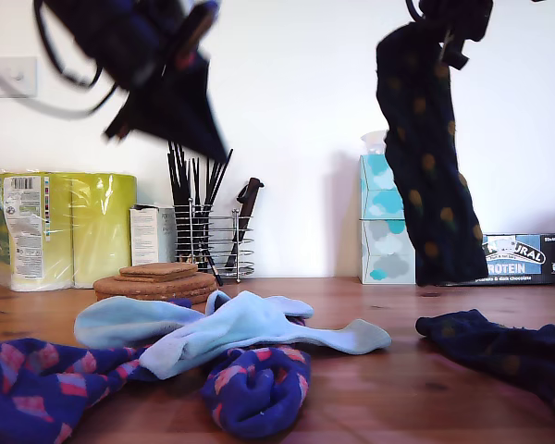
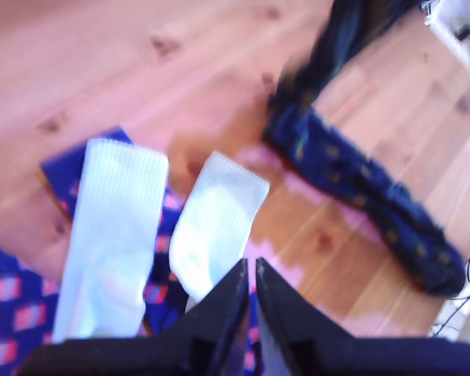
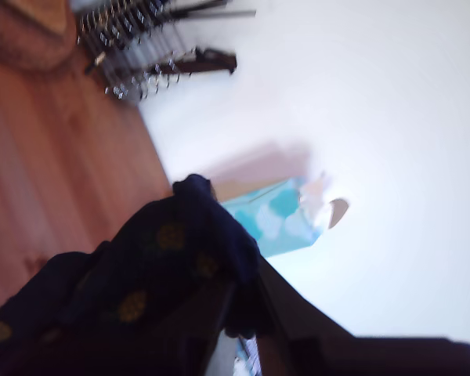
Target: Pair up the socks based on colour and pattern, by placing each sock on top of its pair
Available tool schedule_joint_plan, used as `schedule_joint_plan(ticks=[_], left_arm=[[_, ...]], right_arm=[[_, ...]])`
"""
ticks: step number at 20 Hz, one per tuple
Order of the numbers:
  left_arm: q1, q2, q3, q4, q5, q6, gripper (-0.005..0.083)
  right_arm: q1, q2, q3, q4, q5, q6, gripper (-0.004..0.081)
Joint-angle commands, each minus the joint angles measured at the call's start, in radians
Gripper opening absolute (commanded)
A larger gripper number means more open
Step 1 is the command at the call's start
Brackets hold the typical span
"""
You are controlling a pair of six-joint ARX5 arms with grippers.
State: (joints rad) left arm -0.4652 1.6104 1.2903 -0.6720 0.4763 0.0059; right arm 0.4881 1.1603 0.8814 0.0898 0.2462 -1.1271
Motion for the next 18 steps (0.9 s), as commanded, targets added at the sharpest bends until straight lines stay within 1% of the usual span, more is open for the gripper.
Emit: schedule_joint_plan(ticks=[1,4,6,7,9,12,15,16,18], left_arm=[[0.013,-0.035,-0.06,0.022,0.001,0.003,-0.0021],[0.015,-0.076,-0.116,0.046,0.002,0.002,-0.0021],[0.016,-0.102,-0.12,0.056,0.002,0.002,-0.0021],[0.016,-0.114,-0.12,0.063,0.006,0.002,-0.0021],[0.017,-0.14,-0.12,0.068,0.009,0.002,-0.0021],[0.026,-0.161,-0.12,0.068,0.009,0.002,-0.0021],[0.027,-0.165,-0.119,0.067,0.011,0.002,-0.0021],[0.027,-0.164,-0.12,0.067,0.013,0.002,-0.0021],[0.027,-0.164,-0.12,0.068,0.014,0.002,-0.0021]], right_arm=[[-0.019,-0.002,-0.011,-0.027,0.002,0.008,-0.0013],[-0.044,-0.002,-0.011,-0.106,-0.005,0.067,-0.0013],[-0.046,-0.002,-0.011,-0.205,-0.013,0.109,-0.0013],[-0.045,-0.002,-0.011,-0.261,-0.028,0.116,-0.0013],[-0.043,-0.002,-0.011,-0.349,-0.048,0.163,-0.0013],[-0.003,-0.041,-0.011,-0.554,-0.051,0.256,-0.0013],[0.032,-0.123,-0.011,-0.755,-0.066,0.364,-0.0013],[0.045,-0.151,-0.011,-0.838,-0.09,0.407,-0.0013],[0.072,-0.179,-0.011,-1.021,-0.172,0.513,-0.0013]])
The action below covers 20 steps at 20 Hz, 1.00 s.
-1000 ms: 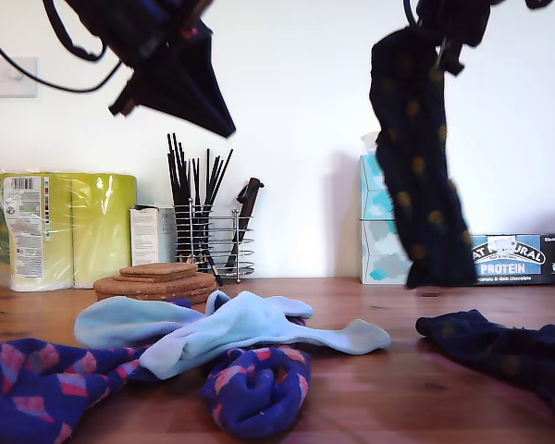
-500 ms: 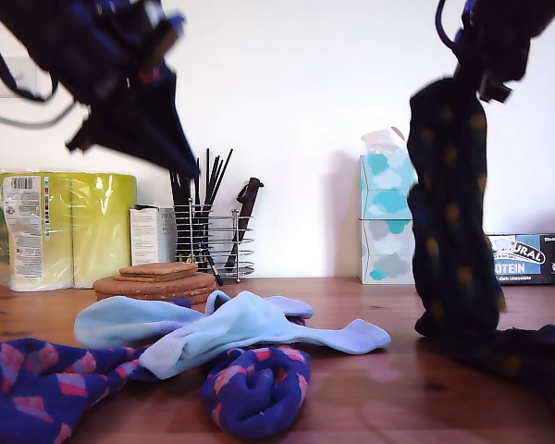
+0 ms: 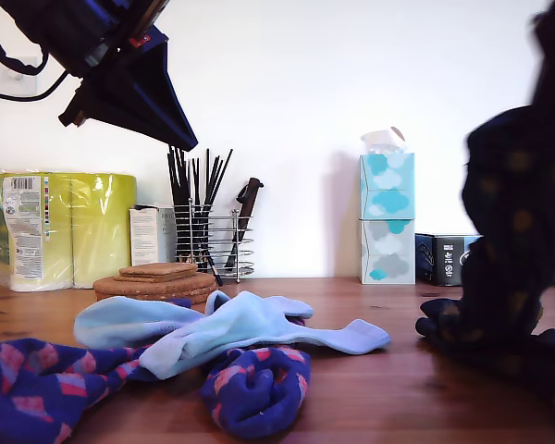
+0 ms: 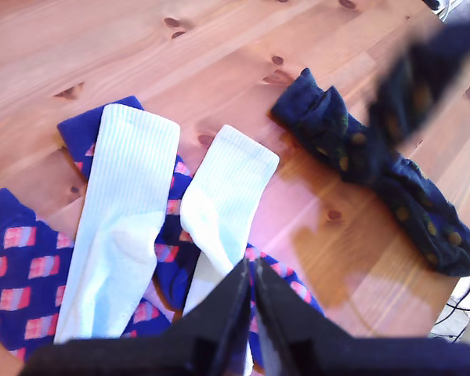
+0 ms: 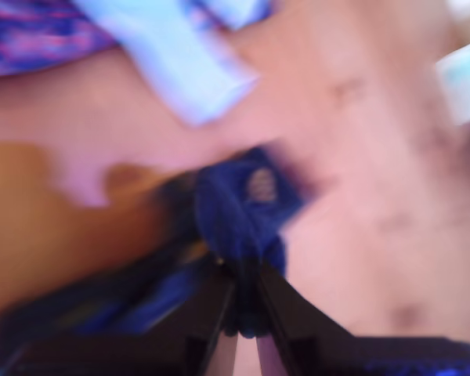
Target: Pair up the socks based on colour and pattern, by placing each sock on top of its pair
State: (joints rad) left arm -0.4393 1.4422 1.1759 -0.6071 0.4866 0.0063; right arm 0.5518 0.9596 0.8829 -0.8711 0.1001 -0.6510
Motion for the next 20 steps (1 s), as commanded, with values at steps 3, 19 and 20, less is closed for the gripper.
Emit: schedule_joint_plan(ticks=[3,19,20], left_arm=[[0.002,0.003,-0.005,0.003,0.015,0.002,-0.0021],[0.002,0.003,-0.005,-0.005,0.098,0.002,-0.0021],[0.002,0.003,-0.005,-0.005,0.11,0.002,-0.0021]], right_arm=[[0.04,0.035,-0.013,-0.211,-0.141,0.132,-0.0013],[0.058,0.159,-0.01,-0.359,-0.204,0.247,0.041],[0.058,0.154,-0.01,-0.378,-0.205,0.264,0.0429]])
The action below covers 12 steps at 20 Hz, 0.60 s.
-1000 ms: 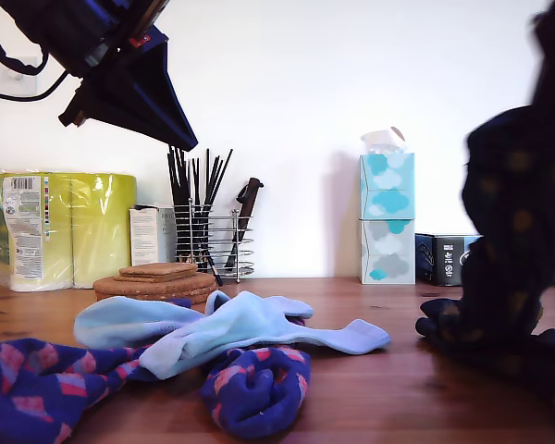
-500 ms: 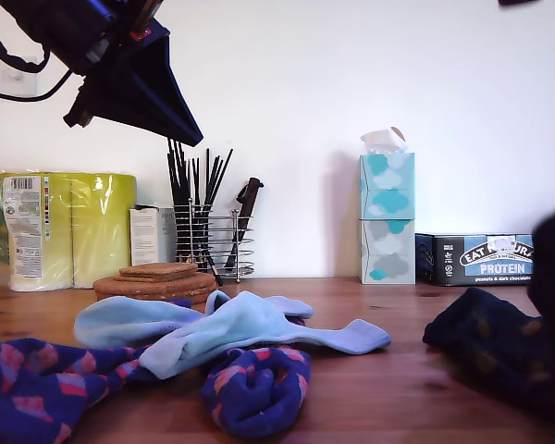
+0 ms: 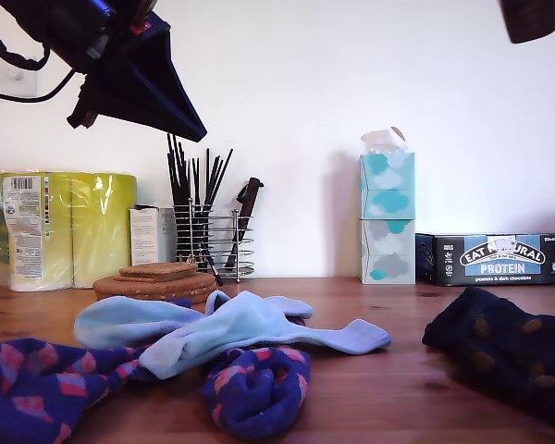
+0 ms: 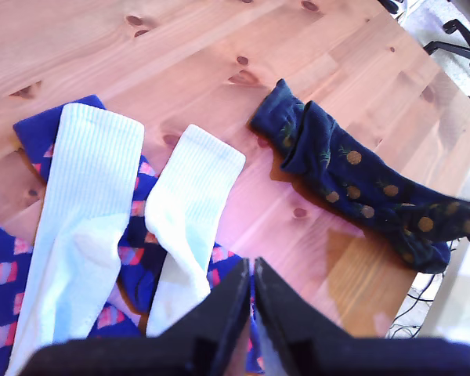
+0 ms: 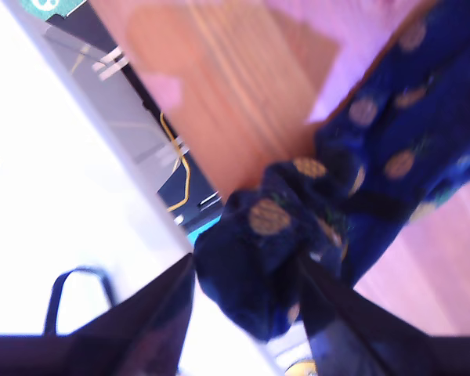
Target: Pair up the socks based on colour and pattern, by placing each sock on top of its pair
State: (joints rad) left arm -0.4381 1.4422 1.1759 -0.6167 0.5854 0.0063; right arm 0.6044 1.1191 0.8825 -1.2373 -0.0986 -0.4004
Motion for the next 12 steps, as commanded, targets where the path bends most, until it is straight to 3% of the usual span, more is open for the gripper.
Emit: schedule_joint_plan(ticks=[1,6,7,9,12], left_arm=[[0.0,0.003,-0.005,0.006,0.019,0.002,-0.0021],[0.0,0.003,-0.005,0.014,0.055,0.002,-0.0021],[0.0,0.003,-0.005,0.016,0.055,0.005,-0.0021],[0.001,0.003,-0.005,0.015,0.049,0.029,-0.0021],[0.009,0.003,-0.005,0.015,0.005,0.037,-0.0021]], right_arm=[[0.006,-0.008,-0.008,-0.037,-0.007,0.016,0.0431],[0.006,-0.021,-0.005,-0.011,-0.019,0.042,0.041],[0.004,-0.021,-0.005,0.033,-0.018,0.059,0.0331],[0.003,-0.014,-0.005,0.143,-0.016,0.062,-0.0001],[-0.02,0.039,-0.006,0.287,0.065,0.105,-0.0014]])
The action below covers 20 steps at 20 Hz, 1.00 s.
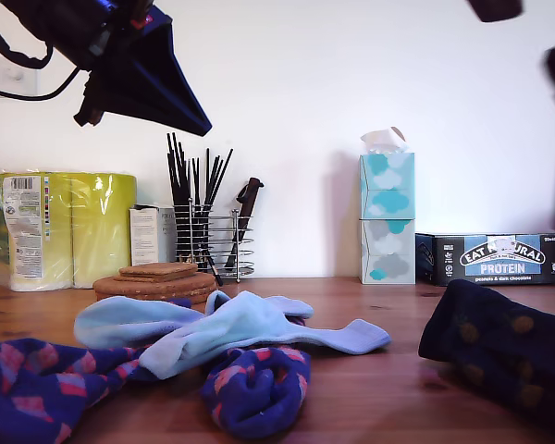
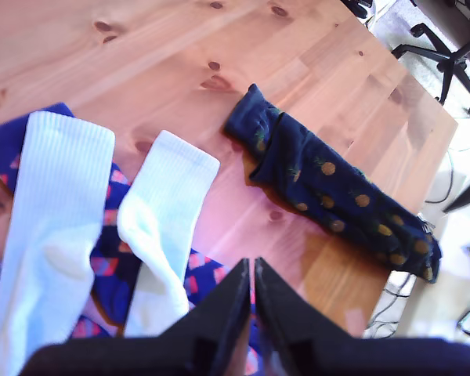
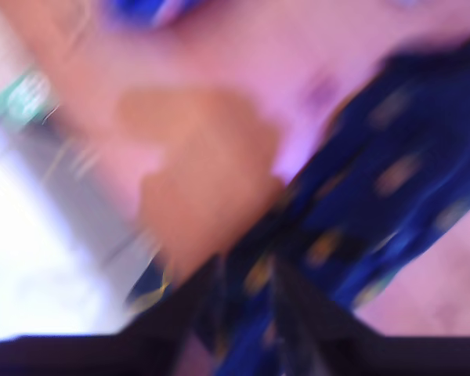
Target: Pair up the socks based on colour and pattern, by placing each sock on top of its pair
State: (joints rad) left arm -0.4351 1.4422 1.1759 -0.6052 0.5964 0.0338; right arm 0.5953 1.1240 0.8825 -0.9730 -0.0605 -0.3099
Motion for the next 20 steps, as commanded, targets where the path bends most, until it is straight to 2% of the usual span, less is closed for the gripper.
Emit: schedule_joint_plan(ticks=[1,5,8,17,20], left_arm=[[0.011,0.003,-0.005,0.004,-0.007,0.017,-0.0021],[0.032,0.003,-0.005,0.006,-0.007,0.02,-0.0021],[0.043,0.003,-0.005,0.008,-0.007,0.02,-0.0021],[0.051,0.003,-0.005,0.008,-0.006,0.02,-0.0021],[0.051,0.003,-0.005,0.008,-0.006,0.02,-0.0021]], right_arm=[[-0.028,0.068,-0.008,0.053,0.067,0.019,-0.0014],[-0.106,0.21,-0.011,0.177,0.125,0.015,-0.0014],[-0.148,0.307,-0.011,0.219,0.151,0.009,-0.0014],[-0.197,0.563,-0.011,0.354,0.124,-0.021,-0.0014],[-0.194,0.581,-0.011,0.447,0.081,0.034,-0.0014]])
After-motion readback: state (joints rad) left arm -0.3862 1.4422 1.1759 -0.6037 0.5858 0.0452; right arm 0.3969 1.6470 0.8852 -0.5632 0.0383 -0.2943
